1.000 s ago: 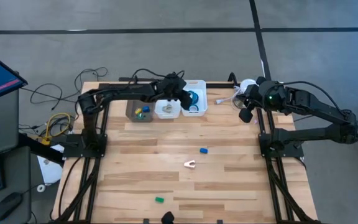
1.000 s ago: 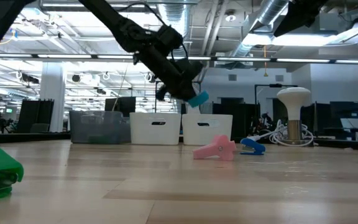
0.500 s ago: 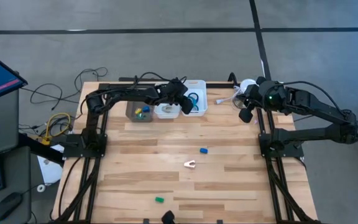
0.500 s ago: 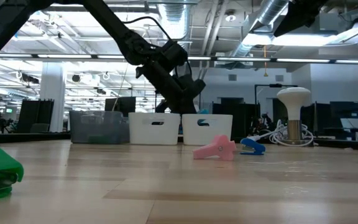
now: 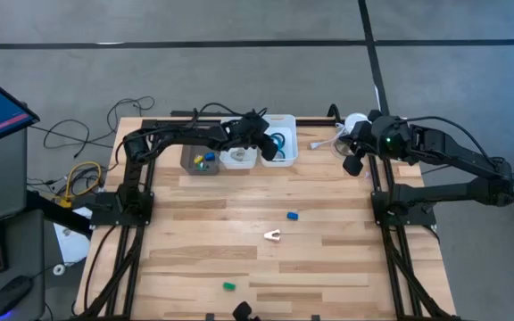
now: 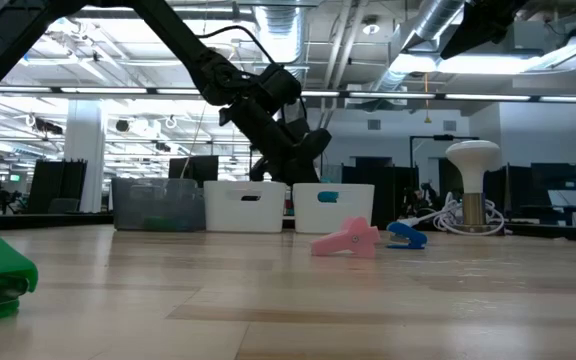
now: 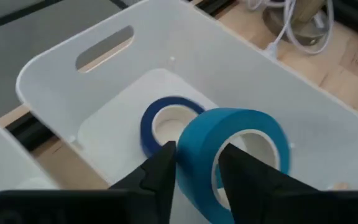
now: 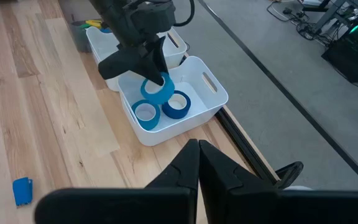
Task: Pick and place Stapler, Stapler remover, tape
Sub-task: Put the light blue tape into the right white bin, then put the pink staple remover into the left white bin
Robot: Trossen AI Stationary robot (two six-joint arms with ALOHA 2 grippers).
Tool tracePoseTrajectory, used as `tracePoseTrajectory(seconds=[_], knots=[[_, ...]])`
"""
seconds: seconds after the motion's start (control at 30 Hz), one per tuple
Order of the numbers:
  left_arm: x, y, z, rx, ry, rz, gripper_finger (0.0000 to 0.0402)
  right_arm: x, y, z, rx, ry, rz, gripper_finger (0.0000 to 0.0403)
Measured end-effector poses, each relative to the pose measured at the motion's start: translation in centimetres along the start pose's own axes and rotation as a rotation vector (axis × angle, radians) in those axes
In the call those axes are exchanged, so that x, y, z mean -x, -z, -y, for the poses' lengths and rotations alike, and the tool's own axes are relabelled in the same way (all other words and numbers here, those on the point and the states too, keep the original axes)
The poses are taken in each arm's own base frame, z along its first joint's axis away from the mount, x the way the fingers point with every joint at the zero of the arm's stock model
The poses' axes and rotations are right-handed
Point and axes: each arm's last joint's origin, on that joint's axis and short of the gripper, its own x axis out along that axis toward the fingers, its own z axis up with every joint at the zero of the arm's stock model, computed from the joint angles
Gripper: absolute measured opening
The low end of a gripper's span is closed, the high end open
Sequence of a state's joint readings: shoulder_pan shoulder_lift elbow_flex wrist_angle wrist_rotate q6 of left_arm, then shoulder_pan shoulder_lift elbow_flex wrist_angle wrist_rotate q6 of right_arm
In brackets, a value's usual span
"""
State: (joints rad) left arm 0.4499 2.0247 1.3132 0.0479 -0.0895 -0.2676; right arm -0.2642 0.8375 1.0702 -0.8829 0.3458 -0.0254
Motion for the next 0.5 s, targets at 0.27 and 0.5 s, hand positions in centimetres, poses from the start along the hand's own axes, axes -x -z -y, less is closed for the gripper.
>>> tracePoseTrajectory(seconds=[0.27, 0.5], knots=[[0.4, -0.9, 1.2, -0.004, 0.049, 0.096, 0.0131, 0.0, 0.0, 0.0, 0.0, 0.0, 0.0, 0.0001], [1.5, -1.8, 1.9, -0.006, 0.122, 0.135, 0.0131, 0.0, 0.1, 0.0, 0.003, 0.0, -0.009, 0.0001]])
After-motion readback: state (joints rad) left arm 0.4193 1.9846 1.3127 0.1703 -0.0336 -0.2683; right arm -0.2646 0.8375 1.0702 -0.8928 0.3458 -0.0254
